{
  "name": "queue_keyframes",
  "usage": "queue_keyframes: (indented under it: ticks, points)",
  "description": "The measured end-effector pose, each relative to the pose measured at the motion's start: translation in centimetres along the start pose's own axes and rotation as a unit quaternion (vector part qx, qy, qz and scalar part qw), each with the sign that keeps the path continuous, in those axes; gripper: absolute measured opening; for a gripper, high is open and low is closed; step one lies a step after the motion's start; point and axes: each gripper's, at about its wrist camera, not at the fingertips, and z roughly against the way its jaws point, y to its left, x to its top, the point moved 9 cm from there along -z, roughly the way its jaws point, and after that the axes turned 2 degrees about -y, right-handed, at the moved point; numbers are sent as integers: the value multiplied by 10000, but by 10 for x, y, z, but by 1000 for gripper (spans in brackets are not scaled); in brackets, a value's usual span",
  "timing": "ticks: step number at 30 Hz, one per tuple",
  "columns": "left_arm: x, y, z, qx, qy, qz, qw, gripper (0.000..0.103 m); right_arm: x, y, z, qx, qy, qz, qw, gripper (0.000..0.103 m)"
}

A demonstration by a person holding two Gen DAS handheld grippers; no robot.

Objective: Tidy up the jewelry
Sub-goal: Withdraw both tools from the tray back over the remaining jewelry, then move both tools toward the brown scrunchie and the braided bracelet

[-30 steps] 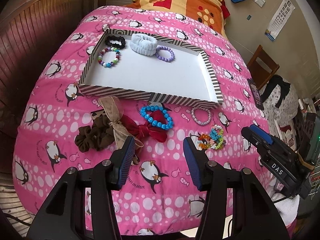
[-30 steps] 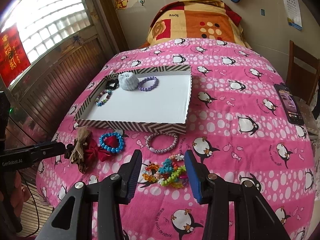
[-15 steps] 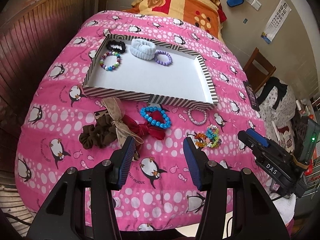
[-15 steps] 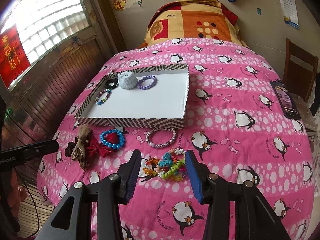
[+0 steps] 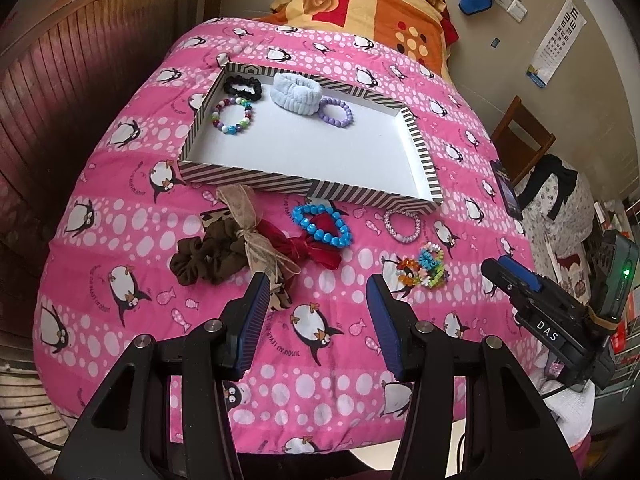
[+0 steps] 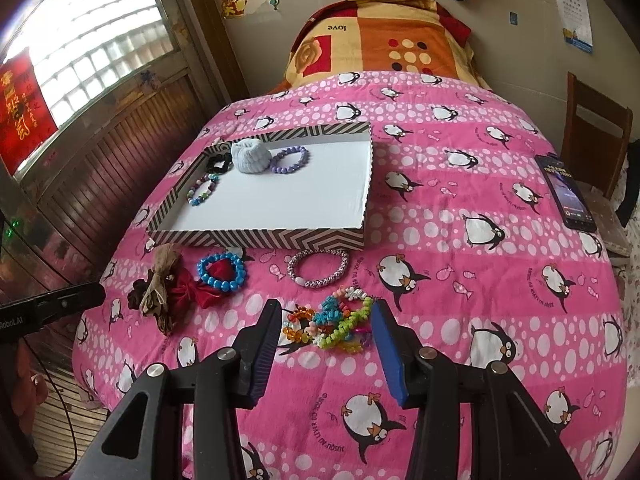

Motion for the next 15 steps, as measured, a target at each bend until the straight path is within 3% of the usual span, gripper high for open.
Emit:
queue_keyframes:
  ticks: [15]
  points:
    - [0,11,8,-25,-47,123,9999,50,0,8,1,-3,7,49,10000,45]
